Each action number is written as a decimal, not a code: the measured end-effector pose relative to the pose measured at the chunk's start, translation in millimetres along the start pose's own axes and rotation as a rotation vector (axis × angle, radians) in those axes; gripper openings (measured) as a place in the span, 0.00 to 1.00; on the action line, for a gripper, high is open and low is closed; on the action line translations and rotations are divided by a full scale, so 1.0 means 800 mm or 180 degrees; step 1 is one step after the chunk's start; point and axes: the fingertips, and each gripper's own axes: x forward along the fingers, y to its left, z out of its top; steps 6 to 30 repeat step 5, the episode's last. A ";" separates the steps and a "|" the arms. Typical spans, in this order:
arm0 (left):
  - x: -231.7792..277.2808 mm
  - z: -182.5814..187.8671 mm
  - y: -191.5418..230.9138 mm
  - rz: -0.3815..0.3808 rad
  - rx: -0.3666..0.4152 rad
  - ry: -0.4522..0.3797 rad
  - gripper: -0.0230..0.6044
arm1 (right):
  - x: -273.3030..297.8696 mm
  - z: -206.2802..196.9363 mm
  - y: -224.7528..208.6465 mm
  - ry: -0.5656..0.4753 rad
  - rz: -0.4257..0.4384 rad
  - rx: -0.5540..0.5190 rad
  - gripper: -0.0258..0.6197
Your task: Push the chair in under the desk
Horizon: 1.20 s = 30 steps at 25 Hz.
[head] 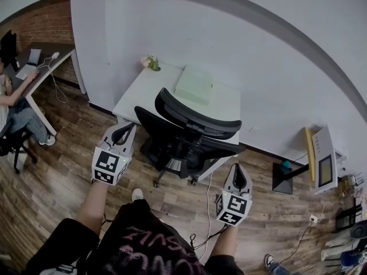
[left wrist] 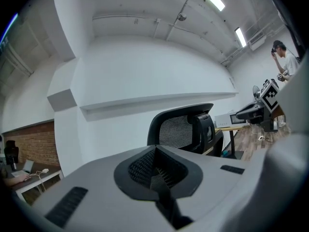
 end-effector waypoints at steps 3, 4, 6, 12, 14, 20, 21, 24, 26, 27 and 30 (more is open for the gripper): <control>-0.001 0.001 -0.001 0.0062 0.0007 0.0008 0.06 | 0.000 -0.004 -0.002 0.0012 0.0002 0.0032 0.08; -0.001 0.002 -0.001 0.0088 0.0009 0.0009 0.06 | 0.000 -0.005 -0.003 0.0011 0.0006 0.0038 0.08; -0.002 0.003 0.000 0.0114 0.0010 0.0010 0.06 | 0.000 -0.005 -0.003 0.0007 0.0011 0.0044 0.08; -0.002 0.003 0.000 0.0114 0.0010 0.0010 0.06 | 0.000 -0.005 -0.003 0.0007 0.0011 0.0044 0.08; -0.002 0.003 0.000 0.0114 0.0010 0.0010 0.06 | 0.000 -0.005 -0.003 0.0007 0.0011 0.0044 0.08; -0.002 0.003 0.000 0.0114 0.0010 0.0010 0.06 | 0.000 -0.005 -0.003 0.0007 0.0011 0.0044 0.08; -0.002 0.003 0.000 0.0114 0.0010 0.0010 0.06 | 0.000 -0.005 -0.003 0.0007 0.0011 0.0044 0.08; -0.002 0.003 0.000 0.0114 0.0010 0.0010 0.06 | 0.000 -0.005 -0.003 0.0007 0.0011 0.0044 0.08; -0.002 0.003 0.000 0.0114 0.0010 0.0010 0.06 | 0.000 -0.005 -0.003 0.0007 0.0011 0.0044 0.08; -0.002 0.003 0.000 0.0114 0.0010 0.0010 0.06 | 0.000 -0.005 -0.003 0.0007 0.0011 0.0044 0.08; -0.002 0.003 0.000 0.0114 0.0010 0.0010 0.06 | 0.000 -0.005 -0.003 0.0007 0.0011 0.0044 0.08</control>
